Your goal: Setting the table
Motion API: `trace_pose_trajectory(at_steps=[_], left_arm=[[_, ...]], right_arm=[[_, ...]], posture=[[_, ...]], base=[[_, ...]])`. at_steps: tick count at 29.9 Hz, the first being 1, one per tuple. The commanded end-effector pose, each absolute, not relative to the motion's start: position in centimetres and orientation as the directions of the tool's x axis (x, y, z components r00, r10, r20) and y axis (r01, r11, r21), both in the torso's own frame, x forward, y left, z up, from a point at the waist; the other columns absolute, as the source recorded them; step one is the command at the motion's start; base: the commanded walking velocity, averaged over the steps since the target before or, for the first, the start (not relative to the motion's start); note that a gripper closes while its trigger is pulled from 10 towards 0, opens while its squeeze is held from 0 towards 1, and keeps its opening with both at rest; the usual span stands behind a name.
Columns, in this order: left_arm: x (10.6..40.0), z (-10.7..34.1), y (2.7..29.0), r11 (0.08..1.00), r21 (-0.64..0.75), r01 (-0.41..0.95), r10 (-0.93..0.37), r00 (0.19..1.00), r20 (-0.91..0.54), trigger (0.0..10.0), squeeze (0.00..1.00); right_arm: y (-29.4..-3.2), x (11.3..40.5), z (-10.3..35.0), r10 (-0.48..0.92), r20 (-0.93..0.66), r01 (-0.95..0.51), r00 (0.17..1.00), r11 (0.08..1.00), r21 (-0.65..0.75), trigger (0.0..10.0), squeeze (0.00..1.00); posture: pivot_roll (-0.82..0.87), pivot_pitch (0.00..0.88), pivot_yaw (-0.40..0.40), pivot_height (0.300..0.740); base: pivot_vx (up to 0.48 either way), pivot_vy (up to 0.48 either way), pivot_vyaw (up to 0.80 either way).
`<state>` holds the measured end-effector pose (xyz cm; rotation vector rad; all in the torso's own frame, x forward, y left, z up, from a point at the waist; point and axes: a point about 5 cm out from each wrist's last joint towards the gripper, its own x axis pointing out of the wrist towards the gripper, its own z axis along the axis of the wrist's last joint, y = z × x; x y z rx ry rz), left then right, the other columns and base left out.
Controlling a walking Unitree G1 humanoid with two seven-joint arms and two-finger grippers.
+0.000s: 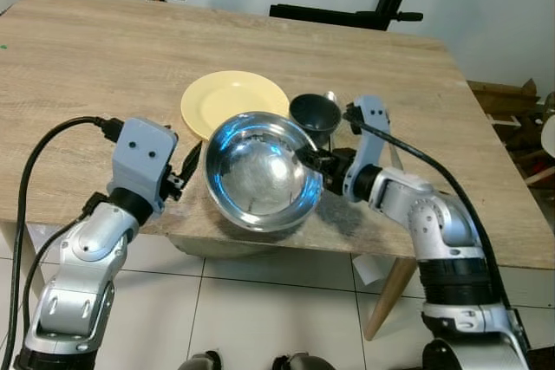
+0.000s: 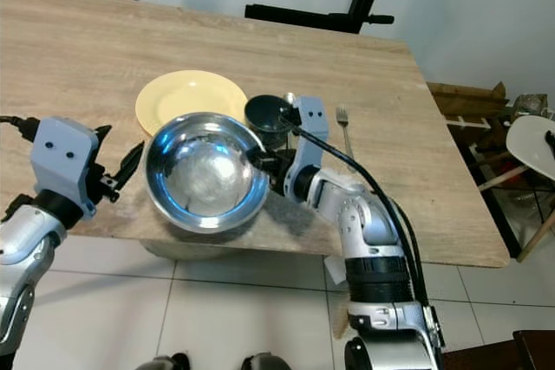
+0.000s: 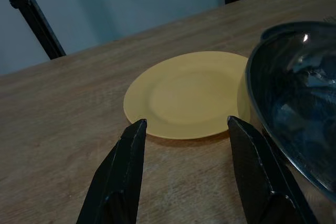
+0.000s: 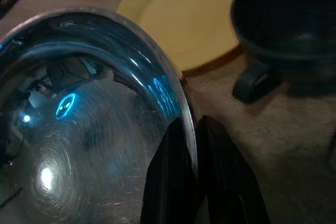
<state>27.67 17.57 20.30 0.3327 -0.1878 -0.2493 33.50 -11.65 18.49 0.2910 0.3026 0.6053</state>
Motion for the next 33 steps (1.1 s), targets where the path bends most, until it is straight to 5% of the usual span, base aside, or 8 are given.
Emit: trace_pose_trajectory(at_steps=[1, 4, 9, 15, 33], left_arm=[[27.8, 19.8, 17.3, 0.913, 0.344, 0.217, -0.271, 0.955, 0.117, 10.0, 0.0], [27.8, 19.8, 17.2, 0.915, 0.343, 0.214, -0.268, 0.956, 0.117, 10.0, 0.0], [27.6, 19.7, 16.3, 0.932, 0.297, 0.21, -0.259, 0.956, 0.137, 10.0, 0.0], [28.1, 19.1, 16.6, 0.948, 0.302, 0.1, -0.145, 0.981, 0.129, 10.0, 0.0], [28.6, 18.5, 16.0, 0.944, 0.308, 0.123, -0.156, 0.984, 0.087, 10.0, 0.0]], right_arm=[[-12.4, 33.3, 19.8, 0.545, -0.108, -0.482, 0.832, 0.805, 0.346, 10.0, 0.0], [-12.6, 33.2, 20.5, 0.518, -0.068, -0.469, 0.852, 0.816, 0.339, 10.0, 0.0], [-15.0, 31.7, 24.0, 0.215, 0.218, -0.253, 0.952, 0.954, 0.163, 10.0, 0.0], [-15.9, 29.7, 22.4, 0.044, 0.253, -0.072, 0.966, 0.992, 0.1, 10.0, 0.0], [-17.1, 29.8, 21.0, -0.061, 0.253, 0.035, 0.966, 0.994, 0.105, 10.0, 0.0]], posture=[[-0.08, 0.057, -0.022, 0.74], [-0.08, 0.057, -0.022, 0.74], [-0.09, 0.059, -0.009, 0.74], [-0.09, 0.059, 0.008, 0.74], [-0.1, 0.042, 0.011, 0.74]], base=[[0.0, 0.0, 0.0], [0.0, 0.0, 0.0], [0.0, 0.0, 0.0], [0.0, 0.0, 0.0], [0.0, 0.0, -0.13]])
